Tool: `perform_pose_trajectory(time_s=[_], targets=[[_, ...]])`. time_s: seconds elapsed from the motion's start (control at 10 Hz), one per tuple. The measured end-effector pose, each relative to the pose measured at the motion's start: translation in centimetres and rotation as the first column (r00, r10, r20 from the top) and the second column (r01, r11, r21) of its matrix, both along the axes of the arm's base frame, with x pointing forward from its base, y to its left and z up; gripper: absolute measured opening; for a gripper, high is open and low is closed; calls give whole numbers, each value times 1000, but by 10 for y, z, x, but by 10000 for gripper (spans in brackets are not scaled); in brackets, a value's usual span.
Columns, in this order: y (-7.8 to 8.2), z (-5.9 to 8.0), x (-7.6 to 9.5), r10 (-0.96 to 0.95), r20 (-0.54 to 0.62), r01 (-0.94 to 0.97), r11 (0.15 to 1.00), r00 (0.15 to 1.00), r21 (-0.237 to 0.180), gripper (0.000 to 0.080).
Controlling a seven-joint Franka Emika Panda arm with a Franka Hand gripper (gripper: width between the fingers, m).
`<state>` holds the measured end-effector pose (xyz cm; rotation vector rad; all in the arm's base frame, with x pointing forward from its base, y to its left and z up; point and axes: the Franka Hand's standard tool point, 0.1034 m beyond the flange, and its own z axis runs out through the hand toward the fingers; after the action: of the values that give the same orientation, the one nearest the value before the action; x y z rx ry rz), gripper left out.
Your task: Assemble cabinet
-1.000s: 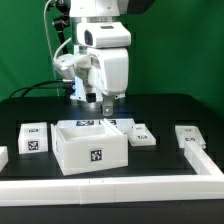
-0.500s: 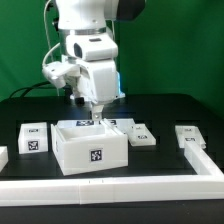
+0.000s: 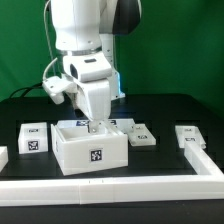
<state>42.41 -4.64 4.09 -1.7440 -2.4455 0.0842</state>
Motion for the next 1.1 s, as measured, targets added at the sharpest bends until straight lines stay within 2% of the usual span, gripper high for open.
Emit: perform_pose_trajectory(time_s=[0.6,0.7,0.8,0.9,1.0,1.1], targets=[[4,-21,-10,-31,-45,32,999,999,8,797],[4,-21,-10,-33,-45,33,999,998,8,708],[3,-21,-11,-34,-45,35,999,998,8,574],[3,-21,-11,-35,-46,35,999,998,8,574],[3,-21,-11,-36,-46,36,999,998,7,392],[3,-21,-11,-37,-46,37,999,998,7,254]])
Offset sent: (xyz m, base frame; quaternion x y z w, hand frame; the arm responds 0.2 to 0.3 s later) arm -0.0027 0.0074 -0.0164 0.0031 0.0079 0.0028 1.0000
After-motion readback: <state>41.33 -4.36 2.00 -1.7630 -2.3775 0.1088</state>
